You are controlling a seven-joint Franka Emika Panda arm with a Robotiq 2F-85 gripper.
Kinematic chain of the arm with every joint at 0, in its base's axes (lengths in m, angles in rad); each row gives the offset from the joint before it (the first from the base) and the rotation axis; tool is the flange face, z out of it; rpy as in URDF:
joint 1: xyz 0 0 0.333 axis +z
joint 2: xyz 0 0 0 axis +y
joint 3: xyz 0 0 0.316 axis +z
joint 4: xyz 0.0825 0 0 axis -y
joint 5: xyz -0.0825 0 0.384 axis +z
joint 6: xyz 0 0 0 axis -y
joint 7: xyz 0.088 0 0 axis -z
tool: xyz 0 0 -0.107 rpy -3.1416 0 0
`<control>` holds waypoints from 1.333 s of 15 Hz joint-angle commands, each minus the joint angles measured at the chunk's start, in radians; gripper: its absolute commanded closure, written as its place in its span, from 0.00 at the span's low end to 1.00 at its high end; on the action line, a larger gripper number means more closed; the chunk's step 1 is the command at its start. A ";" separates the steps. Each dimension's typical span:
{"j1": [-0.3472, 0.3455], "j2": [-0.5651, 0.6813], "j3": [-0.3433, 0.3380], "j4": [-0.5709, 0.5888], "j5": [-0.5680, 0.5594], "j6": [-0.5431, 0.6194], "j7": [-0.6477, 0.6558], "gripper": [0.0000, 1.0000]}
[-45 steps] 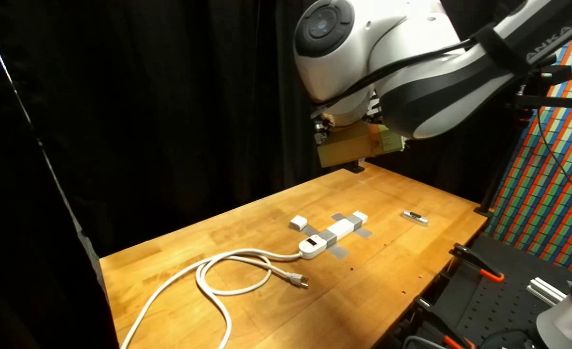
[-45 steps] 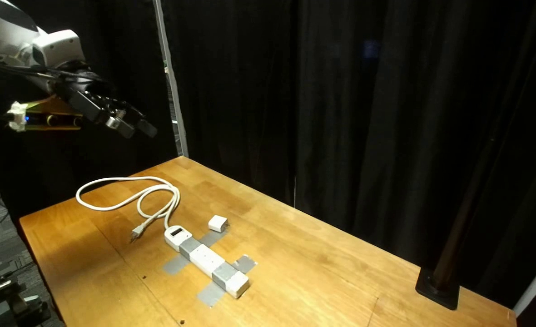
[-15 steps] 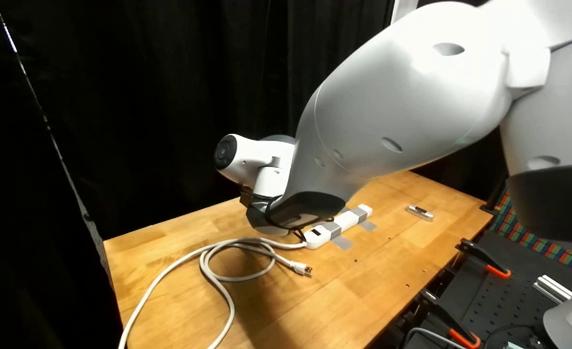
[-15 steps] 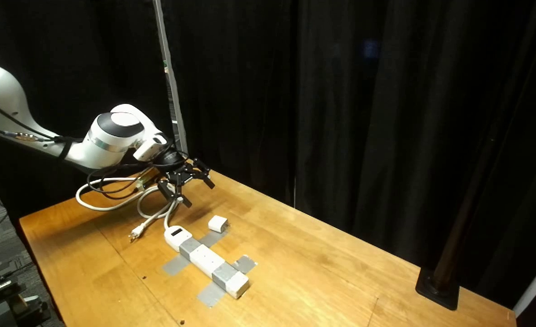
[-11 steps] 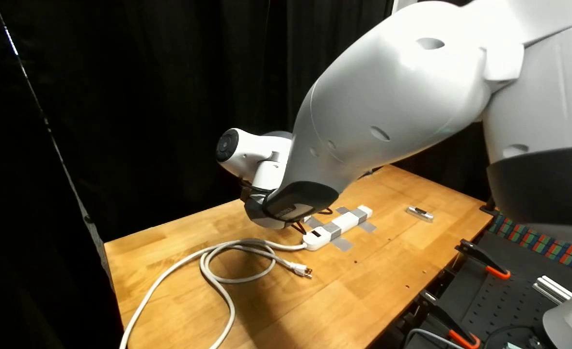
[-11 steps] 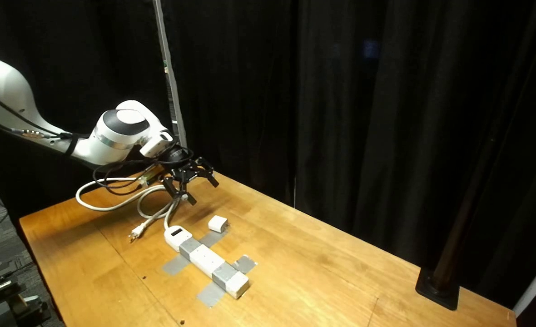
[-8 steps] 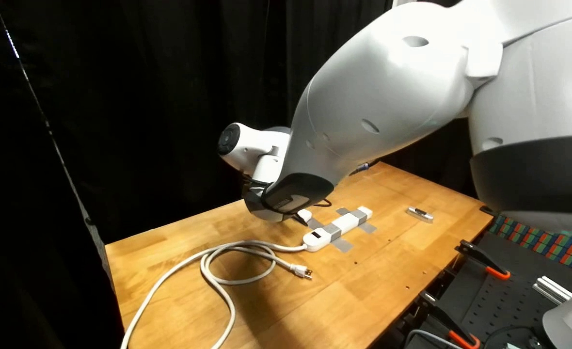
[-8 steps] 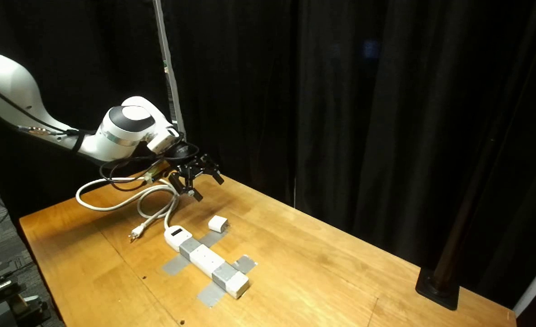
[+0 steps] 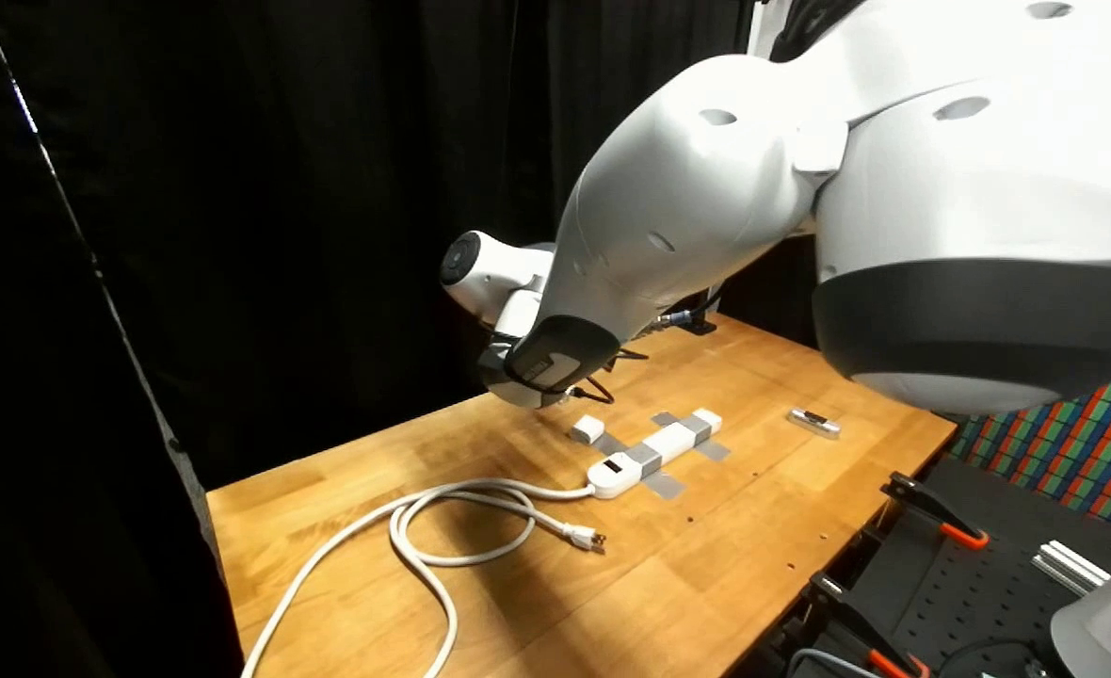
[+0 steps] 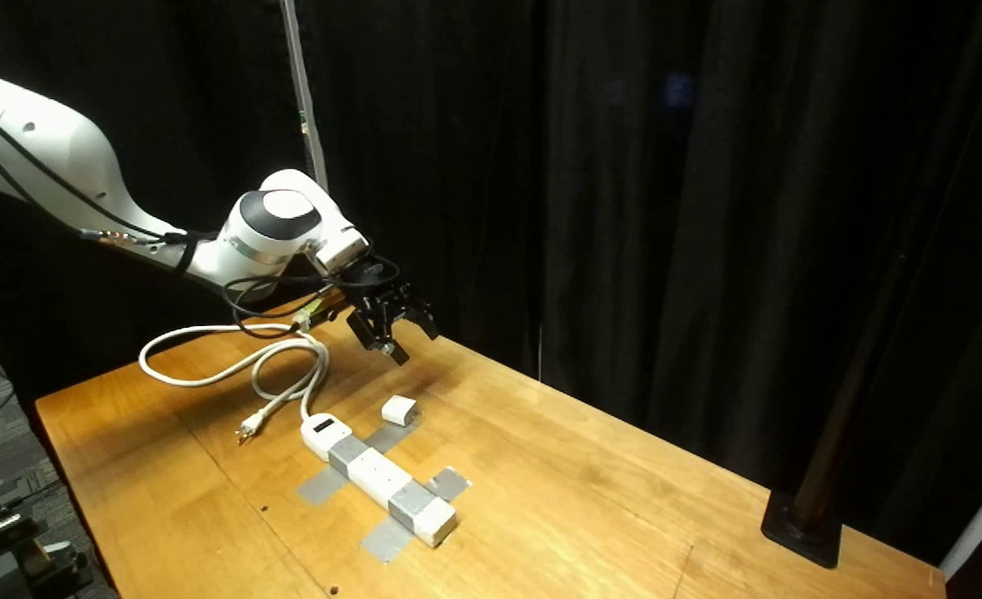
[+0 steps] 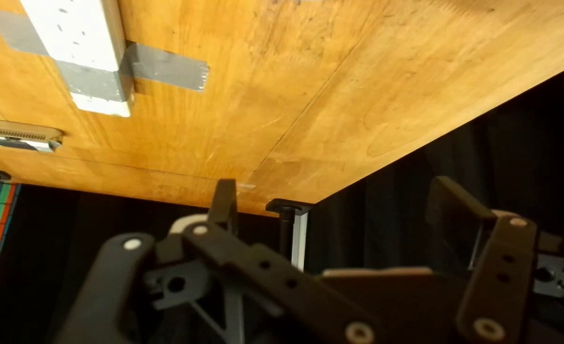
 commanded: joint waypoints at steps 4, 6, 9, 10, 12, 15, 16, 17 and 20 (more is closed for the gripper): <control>-0.081 -0.085 -0.009 0.116 0.104 0.018 -0.168 0.00; -0.119 -0.078 0.009 0.139 0.145 0.045 -0.240 0.00; -0.154 -0.089 0.015 0.147 0.192 0.086 -0.324 0.00; -0.167 -0.092 0.020 0.153 0.204 0.096 -0.350 0.00; -0.170 -0.122 0.007 0.161 0.210 0.098 -0.359 0.00; -0.154 -0.133 0.011 0.155 0.219 0.107 -0.381 0.00; -0.148 -0.133 0.015 0.148 0.226 0.116 -0.386 0.00; -0.141 -0.127 0.023 0.137 0.236 0.124 -0.391 0.00; -0.112 -0.125 0.031 0.117 0.262 0.109 -0.384 0.00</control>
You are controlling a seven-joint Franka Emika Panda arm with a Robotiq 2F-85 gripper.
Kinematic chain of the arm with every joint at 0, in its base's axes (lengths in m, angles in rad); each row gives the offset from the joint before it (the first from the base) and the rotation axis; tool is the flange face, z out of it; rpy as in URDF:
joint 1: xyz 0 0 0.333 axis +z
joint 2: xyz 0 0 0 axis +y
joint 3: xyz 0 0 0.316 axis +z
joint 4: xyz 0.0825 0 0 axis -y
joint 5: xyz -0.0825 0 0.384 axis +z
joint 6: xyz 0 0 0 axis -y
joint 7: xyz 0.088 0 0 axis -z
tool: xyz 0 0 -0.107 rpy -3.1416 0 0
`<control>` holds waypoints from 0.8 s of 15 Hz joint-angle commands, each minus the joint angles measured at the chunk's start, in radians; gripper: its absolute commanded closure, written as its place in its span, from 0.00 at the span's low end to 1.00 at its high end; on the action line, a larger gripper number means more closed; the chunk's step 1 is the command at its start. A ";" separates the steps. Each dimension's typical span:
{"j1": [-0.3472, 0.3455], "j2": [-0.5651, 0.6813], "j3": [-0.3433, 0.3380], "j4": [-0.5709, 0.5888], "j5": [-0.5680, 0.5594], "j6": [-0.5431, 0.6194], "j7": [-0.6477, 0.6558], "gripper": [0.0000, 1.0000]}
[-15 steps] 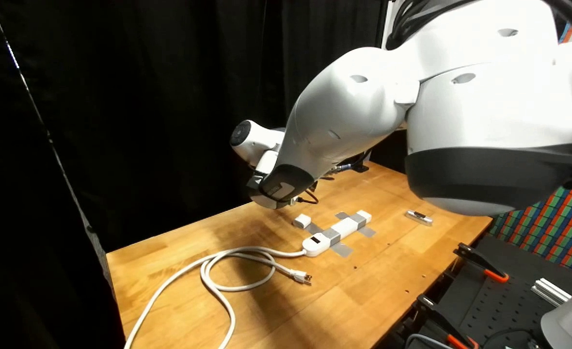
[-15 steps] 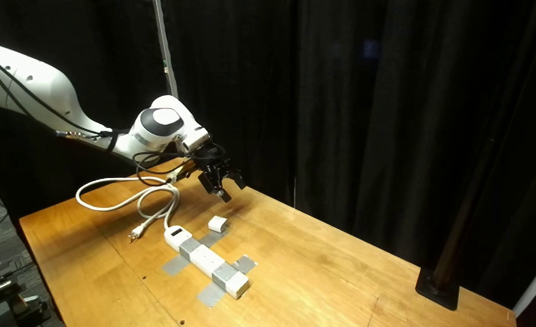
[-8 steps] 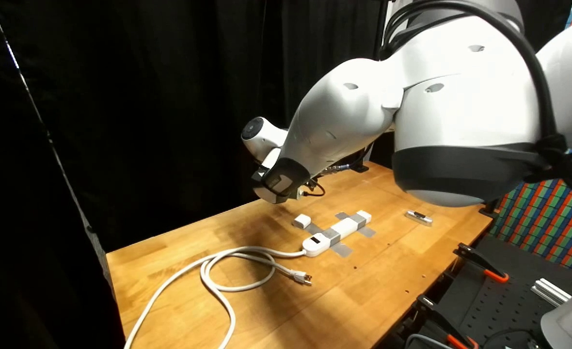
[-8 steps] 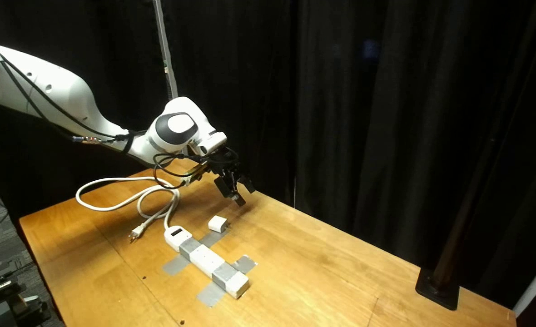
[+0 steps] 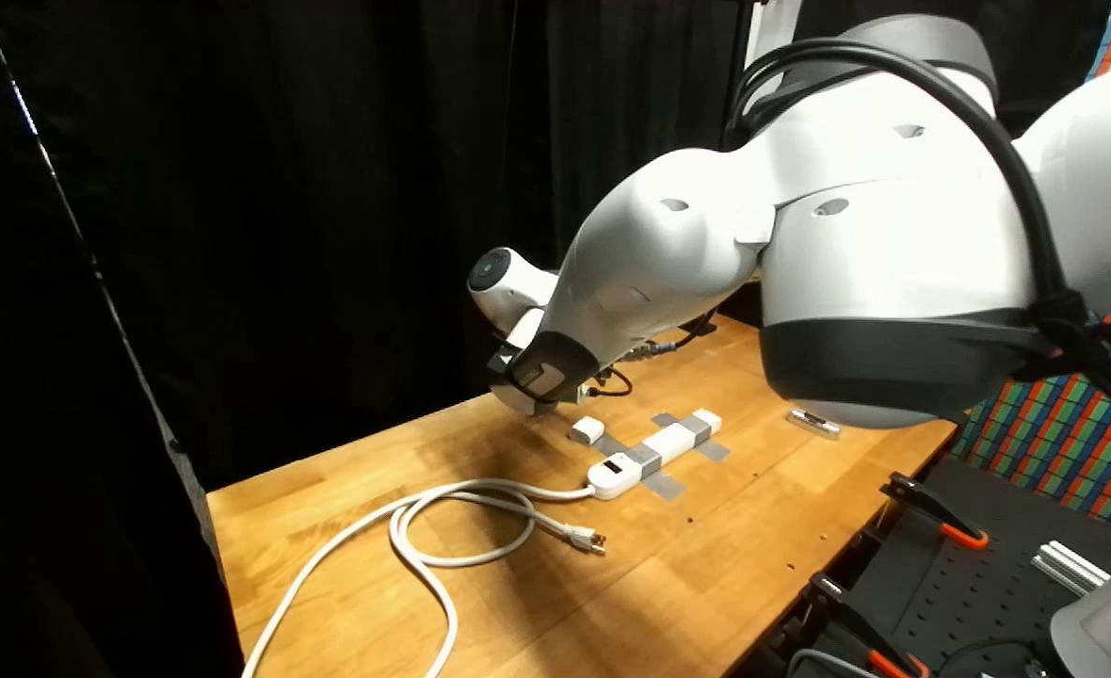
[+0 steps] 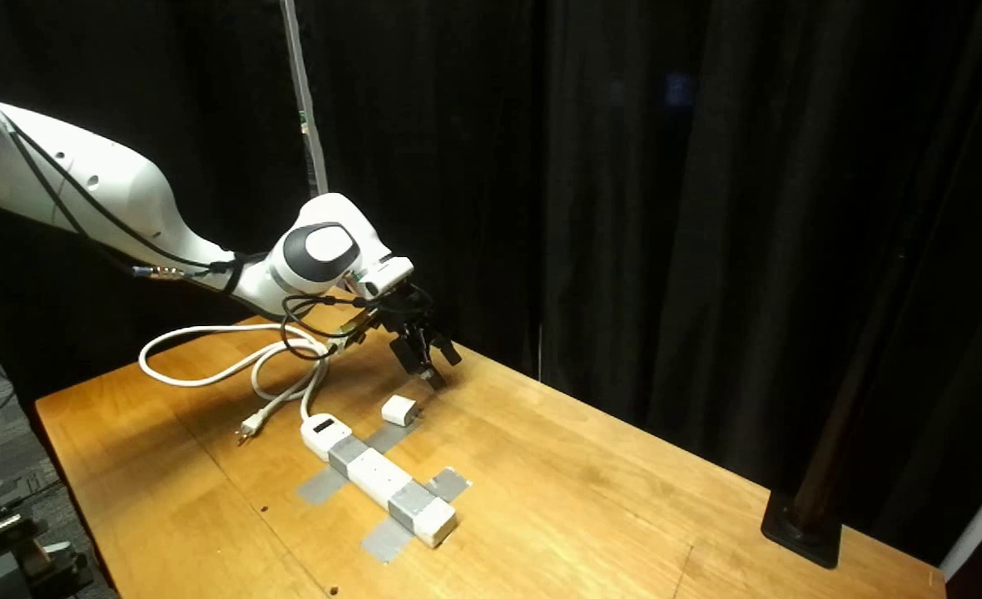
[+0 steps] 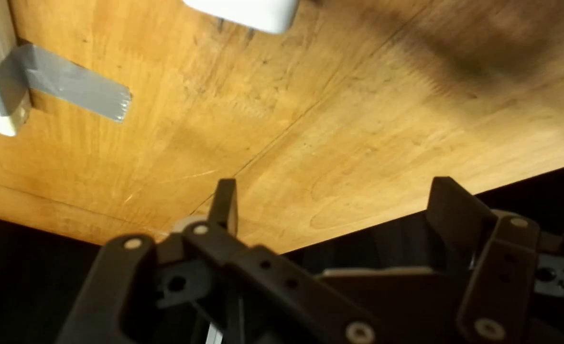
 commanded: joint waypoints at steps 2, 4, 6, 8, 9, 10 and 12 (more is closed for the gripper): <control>0.052 -0.008 -0.014 -0.030 0.044 -0.014 -0.016 0.00; 0.070 -0.005 -0.018 -0.051 0.048 -0.027 -0.014 0.00; 0.086 -0.014 -0.027 -0.069 0.050 -0.043 0.002 0.00; 0.093 -0.013 -0.023 -0.092 0.055 -0.060 0.005 0.00; 0.096 -0.014 -0.021 -0.103 0.059 -0.070 0.011 0.00; 0.097 -0.011 -0.014 -0.114 0.065 -0.077 0.010 0.00; 0.101 -0.007 0.000 -0.134 0.087 -0.082 0.015 0.00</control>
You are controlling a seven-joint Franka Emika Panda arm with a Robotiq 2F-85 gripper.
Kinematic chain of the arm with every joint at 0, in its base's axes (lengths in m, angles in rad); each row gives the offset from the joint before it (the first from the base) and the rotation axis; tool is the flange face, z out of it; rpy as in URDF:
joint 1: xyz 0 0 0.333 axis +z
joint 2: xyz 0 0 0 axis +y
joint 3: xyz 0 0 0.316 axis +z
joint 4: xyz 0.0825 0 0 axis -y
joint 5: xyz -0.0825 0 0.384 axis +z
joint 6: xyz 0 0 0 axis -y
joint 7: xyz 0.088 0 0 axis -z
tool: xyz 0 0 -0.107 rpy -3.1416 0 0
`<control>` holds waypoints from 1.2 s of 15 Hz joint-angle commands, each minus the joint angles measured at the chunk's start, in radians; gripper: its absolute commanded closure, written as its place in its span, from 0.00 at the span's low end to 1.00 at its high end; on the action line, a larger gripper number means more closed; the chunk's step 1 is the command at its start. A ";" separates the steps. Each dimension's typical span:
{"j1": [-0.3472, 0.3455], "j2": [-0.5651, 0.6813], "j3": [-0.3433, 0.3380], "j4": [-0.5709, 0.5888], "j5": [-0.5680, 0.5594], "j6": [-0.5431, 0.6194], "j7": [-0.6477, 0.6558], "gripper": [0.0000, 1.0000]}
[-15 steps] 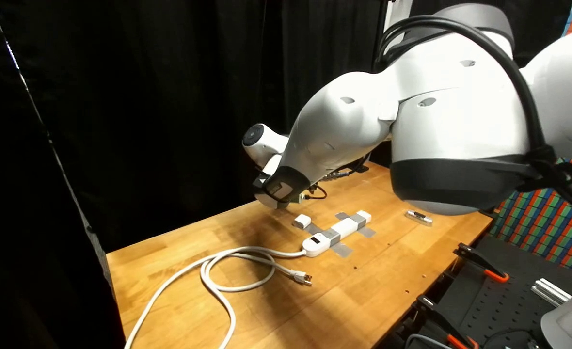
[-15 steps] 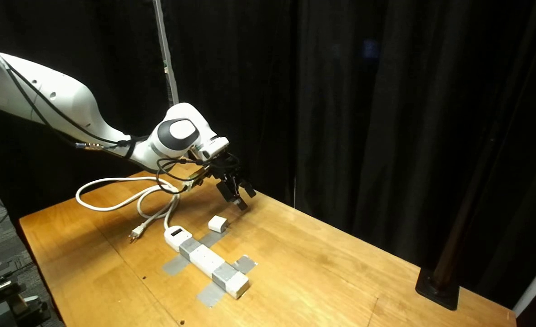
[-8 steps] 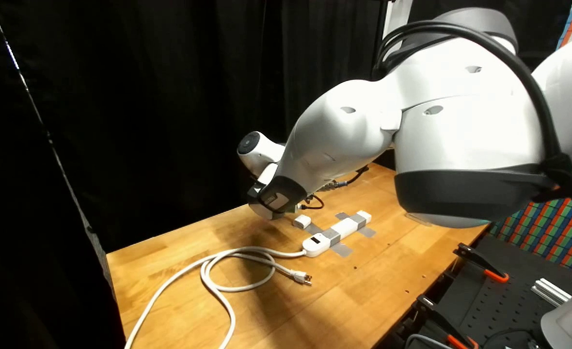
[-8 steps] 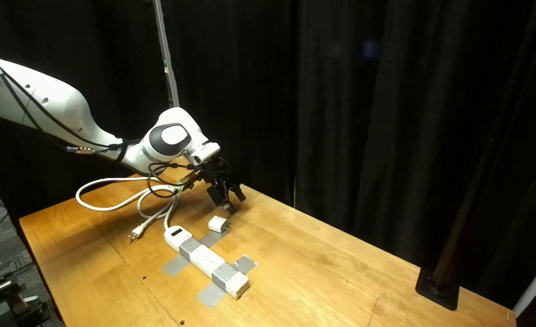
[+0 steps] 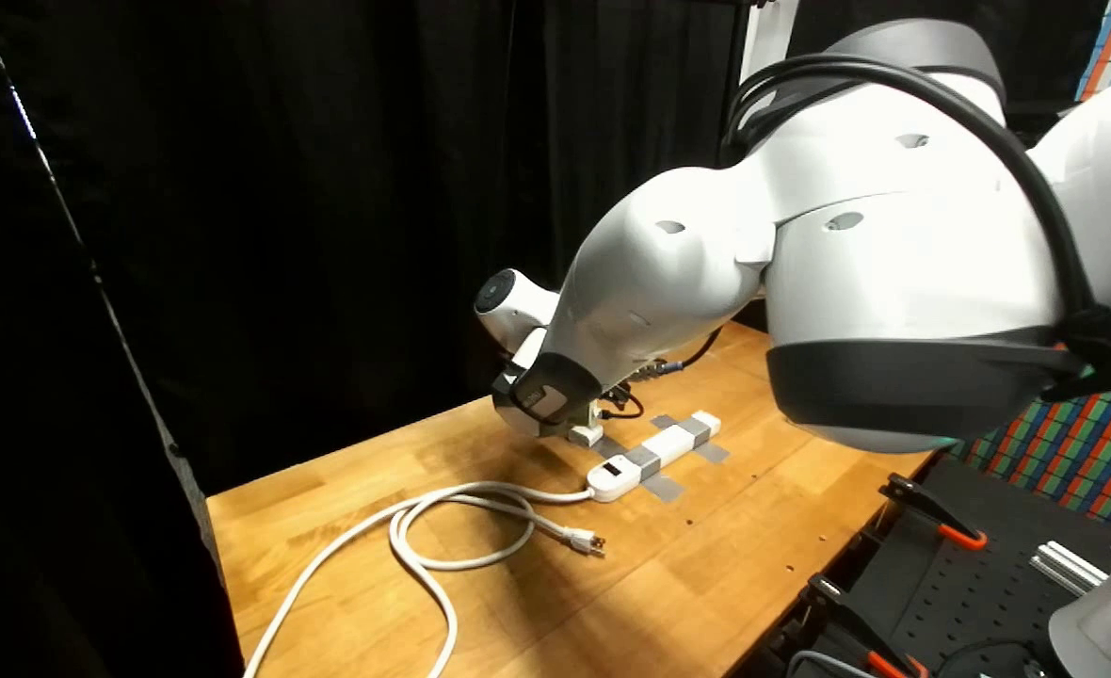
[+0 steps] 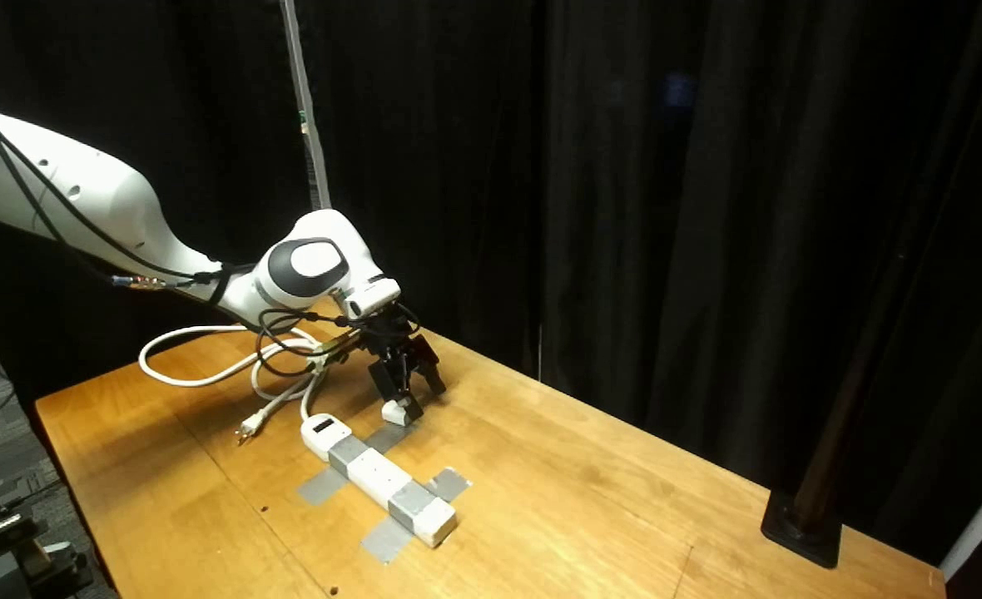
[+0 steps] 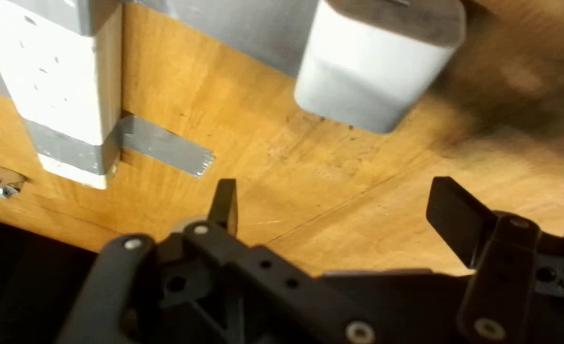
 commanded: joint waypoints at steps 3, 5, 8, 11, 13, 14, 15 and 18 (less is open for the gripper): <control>0.071 -0.009 0.005 -0.078 0.086 0.006 0.042 0.00; 0.081 -0.006 0.015 -0.090 0.114 0.027 0.070 0.00; 0.095 -0.006 0.013 -0.101 0.143 0.062 0.112 0.00; 0.106 -0.009 0.021 -0.102 0.168 0.091 0.136 0.00; 0.118 -0.015 0.025 -0.105 0.170 0.123 0.145 0.00; 0.121 -0.019 0.027 -0.105 0.169 0.140 0.149 0.00; 0.122 -0.021 0.029 -0.106 0.168 0.153 0.151 0.00; 0.123 -0.017 0.037 -0.106 0.168 0.166 0.170 0.00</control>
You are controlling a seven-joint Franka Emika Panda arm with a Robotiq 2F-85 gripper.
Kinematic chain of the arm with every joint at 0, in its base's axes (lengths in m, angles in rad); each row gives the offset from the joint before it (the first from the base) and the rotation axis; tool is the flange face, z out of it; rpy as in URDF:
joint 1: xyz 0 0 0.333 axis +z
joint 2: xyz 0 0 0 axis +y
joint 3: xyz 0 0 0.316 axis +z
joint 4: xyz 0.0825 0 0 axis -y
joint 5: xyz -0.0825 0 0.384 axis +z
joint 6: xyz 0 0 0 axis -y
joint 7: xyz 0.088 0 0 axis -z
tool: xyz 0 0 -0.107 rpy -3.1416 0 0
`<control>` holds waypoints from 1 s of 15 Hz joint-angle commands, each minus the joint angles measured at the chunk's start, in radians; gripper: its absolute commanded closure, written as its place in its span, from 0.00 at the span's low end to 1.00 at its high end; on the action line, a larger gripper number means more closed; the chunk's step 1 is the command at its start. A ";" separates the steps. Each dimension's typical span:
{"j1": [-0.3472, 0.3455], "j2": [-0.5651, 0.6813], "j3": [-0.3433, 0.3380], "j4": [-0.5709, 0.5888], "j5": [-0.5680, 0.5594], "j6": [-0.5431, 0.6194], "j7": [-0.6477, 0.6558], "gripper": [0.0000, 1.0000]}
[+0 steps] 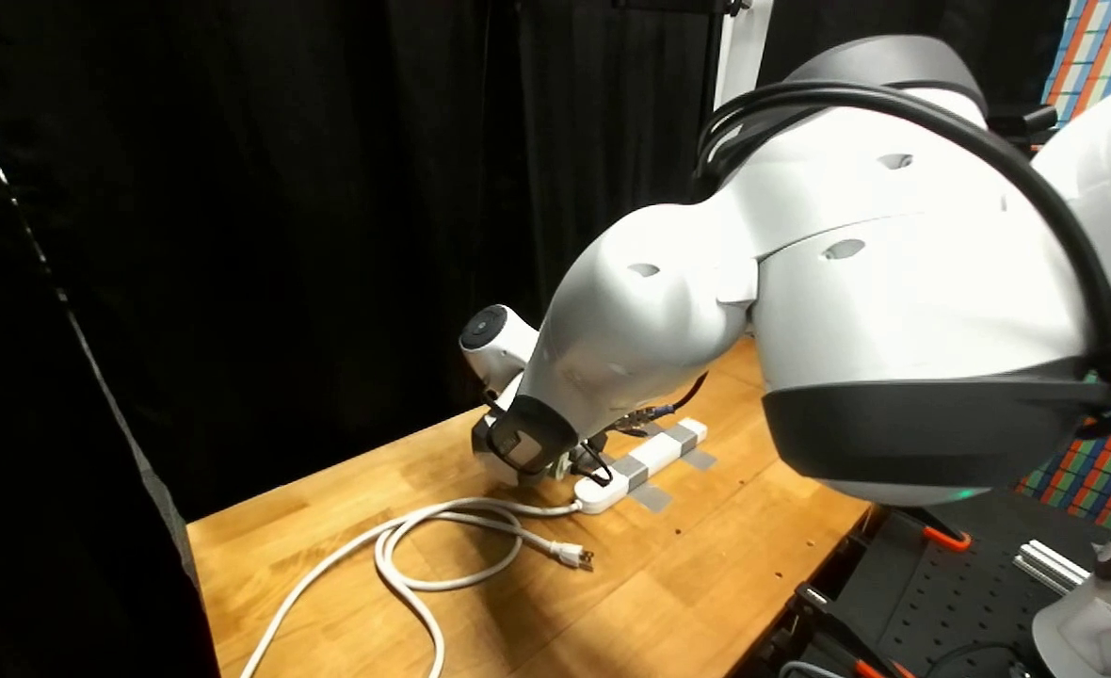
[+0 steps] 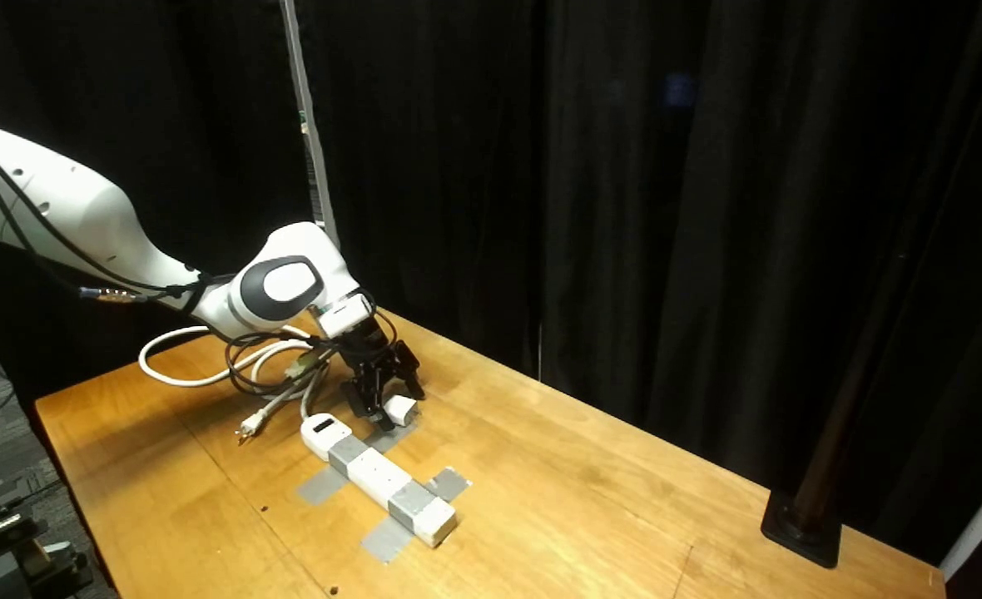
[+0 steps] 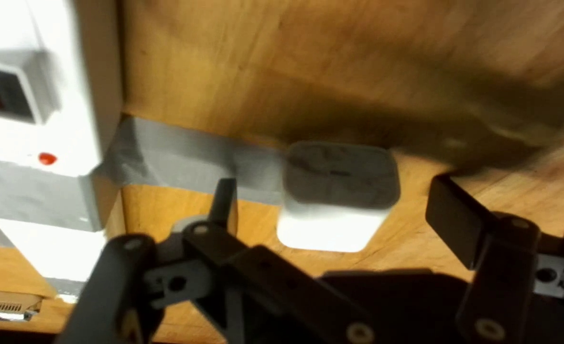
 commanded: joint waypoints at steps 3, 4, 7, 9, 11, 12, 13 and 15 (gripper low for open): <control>0.059 -0.027 -0.019 -0.023 0.034 0.022 0.047 0.00; 0.059 -0.026 -0.019 -0.023 0.033 0.020 0.050 0.00; 0.060 -0.027 -0.021 -0.022 0.028 0.020 0.057 0.32; 0.058 -0.024 -0.020 -0.021 0.028 0.027 0.059 0.49; 0.057 -0.018 -0.025 -0.024 0.027 0.026 0.055 0.64; 0.056 -0.016 -0.026 -0.024 0.026 0.024 0.053 0.70; 0.051 -0.010 -0.027 -0.024 0.026 0.023 0.044 0.77; 0.028 0.002 -0.026 -0.017 0.023 0.015 0.019 0.77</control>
